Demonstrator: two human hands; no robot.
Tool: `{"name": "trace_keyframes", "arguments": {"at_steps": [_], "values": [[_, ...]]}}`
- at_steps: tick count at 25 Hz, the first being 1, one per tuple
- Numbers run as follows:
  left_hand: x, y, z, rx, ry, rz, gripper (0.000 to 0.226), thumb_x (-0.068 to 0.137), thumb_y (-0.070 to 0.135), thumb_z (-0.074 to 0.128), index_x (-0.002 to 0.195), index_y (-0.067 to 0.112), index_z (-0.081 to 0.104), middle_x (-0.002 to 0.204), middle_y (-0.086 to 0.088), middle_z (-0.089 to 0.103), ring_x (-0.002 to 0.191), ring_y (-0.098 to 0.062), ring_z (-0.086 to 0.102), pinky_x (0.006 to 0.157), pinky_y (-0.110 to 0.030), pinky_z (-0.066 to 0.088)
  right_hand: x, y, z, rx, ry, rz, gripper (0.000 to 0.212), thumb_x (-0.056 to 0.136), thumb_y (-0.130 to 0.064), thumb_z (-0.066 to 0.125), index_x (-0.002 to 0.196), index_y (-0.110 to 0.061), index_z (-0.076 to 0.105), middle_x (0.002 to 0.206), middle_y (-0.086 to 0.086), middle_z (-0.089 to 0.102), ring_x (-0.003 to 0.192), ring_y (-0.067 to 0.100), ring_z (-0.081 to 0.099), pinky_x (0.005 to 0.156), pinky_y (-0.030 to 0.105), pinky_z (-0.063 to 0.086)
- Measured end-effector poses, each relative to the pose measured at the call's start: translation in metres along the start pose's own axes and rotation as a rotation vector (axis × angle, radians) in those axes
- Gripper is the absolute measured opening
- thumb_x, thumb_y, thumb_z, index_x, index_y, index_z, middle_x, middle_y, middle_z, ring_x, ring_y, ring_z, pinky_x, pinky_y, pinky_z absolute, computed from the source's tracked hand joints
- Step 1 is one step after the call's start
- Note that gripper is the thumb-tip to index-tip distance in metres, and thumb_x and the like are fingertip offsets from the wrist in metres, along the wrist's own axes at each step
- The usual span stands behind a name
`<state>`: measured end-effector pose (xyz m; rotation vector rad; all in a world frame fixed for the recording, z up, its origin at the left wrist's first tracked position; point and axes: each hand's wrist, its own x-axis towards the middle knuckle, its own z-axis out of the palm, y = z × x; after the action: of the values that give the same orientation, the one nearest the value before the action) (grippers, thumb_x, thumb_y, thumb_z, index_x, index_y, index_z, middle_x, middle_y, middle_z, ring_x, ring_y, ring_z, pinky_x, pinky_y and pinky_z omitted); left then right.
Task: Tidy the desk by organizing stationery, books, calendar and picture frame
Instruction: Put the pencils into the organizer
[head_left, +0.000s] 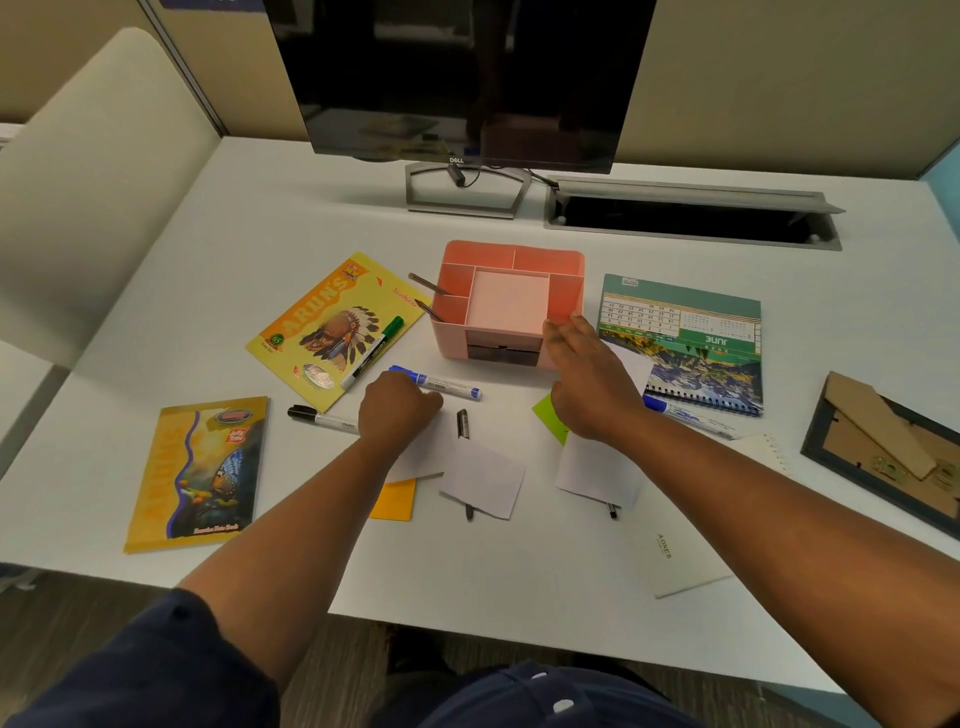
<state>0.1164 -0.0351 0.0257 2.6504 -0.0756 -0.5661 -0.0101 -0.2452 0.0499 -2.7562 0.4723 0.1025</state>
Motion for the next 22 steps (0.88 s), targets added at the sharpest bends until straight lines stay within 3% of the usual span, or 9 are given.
{"name": "trace_keyframes", "arguments": {"at_steps": [4,8,12,16,19,22], "values": [[-0.005,0.004,-0.009,-0.215,0.097,0.042,0.018,0.077,0.027,0.07,0.073,0.01,0.064,0.066,-0.003,0.061,0.064,-0.022,0.059,0.054,-0.028,0.039,0.001,0.002,0.001,0.02,-0.008,-0.006,0.075,0.092,-0.005,0.046,0.159,-0.015,0.014,0.167,0.004,0.01,0.154,0.021,-0.001,0.125,0.041,0.013],[-0.015,0.016,-0.023,-0.386,0.221,0.155,0.01,0.078,0.023,0.067,0.079,0.014,0.063,0.068,0.002,0.062,0.064,-0.014,0.056,0.057,-0.027,0.039,0.001,0.003,0.001,0.025,-0.012,-0.004,0.076,0.091,-0.004,0.045,0.159,-0.015,0.012,0.168,0.004,0.008,0.154,0.021,-0.002,0.125,0.043,0.013],[-0.031,0.021,-0.029,-0.44,0.369,0.434,0.007,0.084,0.02,0.067,0.083,0.017,0.061,0.072,0.01,0.06,0.066,-0.009,0.055,0.058,-0.023,0.042,0.0,0.002,0.002,0.028,-0.008,0.0,0.076,0.092,-0.005,0.045,0.159,-0.016,0.012,0.168,0.003,0.008,0.154,0.021,-0.003,0.125,0.042,0.013],[-0.037,0.037,-0.046,-0.503,0.565,0.738,0.006,0.086,0.011,0.069,0.085,0.009,0.063,0.076,0.001,0.061,0.066,-0.016,0.054,0.058,-0.026,0.043,0.0,0.001,0.0,0.023,-0.001,-0.01,0.075,0.092,-0.004,0.044,0.159,-0.014,0.014,0.168,0.004,0.009,0.154,0.021,-0.001,0.125,0.041,0.012],[-0.028,0.053,-0.062,-0.57,0.71,0.788,0.006,0.09,0.012,0.068,0.09,0.007,0.065,0.082,-0.002,0.065,0.071,-0.02,0.058,0.061,-0.029,0.044,0.0,0.001,0.001,0.022,0.009,-0.004,0.074,0.092,-0.004,0.045,0.159,-0.015,0.014,0.167,0.004,0.01,0.155,0.022,-0.001,0.124,0.04,0.011],[-0.015,0.055,-0.062,-0.556,0.678,0.77,0.009,0.092,0.017,0.067,0.092,0.008,0.067,0.086,0.006,0.064,0.074,-0.013,0.059,0.059,-0.028,0.045,0.0,0.001,0.001,0.015,0.002,-0.005,0.074,0.093,-0.006,0.047,0.159,-0.015,0.014,0.167,0.004,0.01,0.155,0.022,-0.001,0.124,0.041,0.013]]}}
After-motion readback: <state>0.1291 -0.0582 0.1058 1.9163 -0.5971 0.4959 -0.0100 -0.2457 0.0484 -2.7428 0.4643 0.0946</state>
